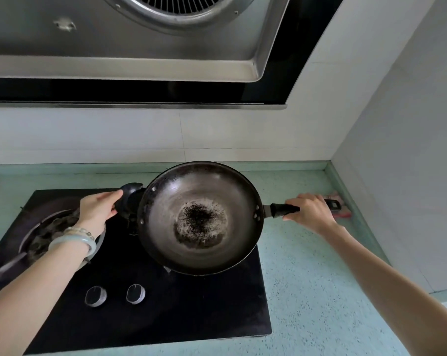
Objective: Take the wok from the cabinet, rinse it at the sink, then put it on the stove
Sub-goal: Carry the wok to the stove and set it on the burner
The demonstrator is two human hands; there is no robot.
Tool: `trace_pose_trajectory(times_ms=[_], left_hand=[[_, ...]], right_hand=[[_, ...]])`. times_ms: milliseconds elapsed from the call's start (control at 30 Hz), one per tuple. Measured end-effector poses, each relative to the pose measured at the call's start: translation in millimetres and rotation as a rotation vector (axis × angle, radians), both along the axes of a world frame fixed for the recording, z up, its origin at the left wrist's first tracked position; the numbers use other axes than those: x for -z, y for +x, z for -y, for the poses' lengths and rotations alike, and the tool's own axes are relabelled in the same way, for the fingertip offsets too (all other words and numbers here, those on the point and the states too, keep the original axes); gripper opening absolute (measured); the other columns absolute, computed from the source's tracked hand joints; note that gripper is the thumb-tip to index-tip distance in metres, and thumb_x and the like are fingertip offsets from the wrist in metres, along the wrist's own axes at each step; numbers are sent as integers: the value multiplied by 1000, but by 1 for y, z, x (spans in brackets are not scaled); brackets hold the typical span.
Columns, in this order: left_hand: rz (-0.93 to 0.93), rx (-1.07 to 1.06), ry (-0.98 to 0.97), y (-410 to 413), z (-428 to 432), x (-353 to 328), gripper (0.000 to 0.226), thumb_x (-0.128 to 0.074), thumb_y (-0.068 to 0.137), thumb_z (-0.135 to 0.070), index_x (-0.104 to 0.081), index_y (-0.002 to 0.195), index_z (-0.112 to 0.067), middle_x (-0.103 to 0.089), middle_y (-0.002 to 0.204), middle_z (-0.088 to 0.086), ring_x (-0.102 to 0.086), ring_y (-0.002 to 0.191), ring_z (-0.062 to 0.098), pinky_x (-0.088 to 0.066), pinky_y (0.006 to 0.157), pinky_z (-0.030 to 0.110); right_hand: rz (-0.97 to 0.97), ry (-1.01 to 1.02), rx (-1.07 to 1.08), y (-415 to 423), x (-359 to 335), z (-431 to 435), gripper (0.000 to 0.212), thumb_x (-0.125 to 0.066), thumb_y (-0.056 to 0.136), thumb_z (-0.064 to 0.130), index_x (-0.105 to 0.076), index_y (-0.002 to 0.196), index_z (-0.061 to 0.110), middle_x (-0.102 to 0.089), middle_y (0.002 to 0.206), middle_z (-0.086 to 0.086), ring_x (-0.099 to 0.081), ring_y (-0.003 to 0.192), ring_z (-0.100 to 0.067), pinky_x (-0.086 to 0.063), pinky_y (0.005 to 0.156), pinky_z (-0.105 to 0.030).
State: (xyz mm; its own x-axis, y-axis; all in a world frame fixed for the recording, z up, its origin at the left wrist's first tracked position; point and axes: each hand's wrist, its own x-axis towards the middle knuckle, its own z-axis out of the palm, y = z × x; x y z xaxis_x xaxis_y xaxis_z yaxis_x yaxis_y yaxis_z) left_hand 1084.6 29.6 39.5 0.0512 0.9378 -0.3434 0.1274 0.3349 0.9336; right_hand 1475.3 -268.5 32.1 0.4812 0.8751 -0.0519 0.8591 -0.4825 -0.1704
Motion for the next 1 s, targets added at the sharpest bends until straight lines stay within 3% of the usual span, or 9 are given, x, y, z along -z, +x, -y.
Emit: trace_pose_trajectory(times_ms=[600,867,1000], left_hand=[[14,-43,-13,-8,-14,15,38,-73,81,-13,-64,115,0,-66,116,15,-63,108,25,-50,90,35],[7,-5,5,-11,-13,16,37,-69,84,-13,-62,117,2,-64,119,18,-60,114,29,-48,98,40],[-37,98,19,-16,-17,18,38,-65,88,-19,-60,121,-1,-61,120,14,-57,113,26,-46,98,37]], right_hand=[[35,49,-23,-7,4,-9,30,-74,76,39,-70,104,29,-67,92,3,-57,97,-21,-33,90,-36],[38,6,-26,-8,0,-13,26,-71,79,40,-68,103,29,-63,89,6,-55,94,-18,-32,92,-35],[71,-39,-26,-11,-1,-14,33,-69,81,40,-64,111,27,-64,98,5,-54,103,-20,-28,98,-36]])
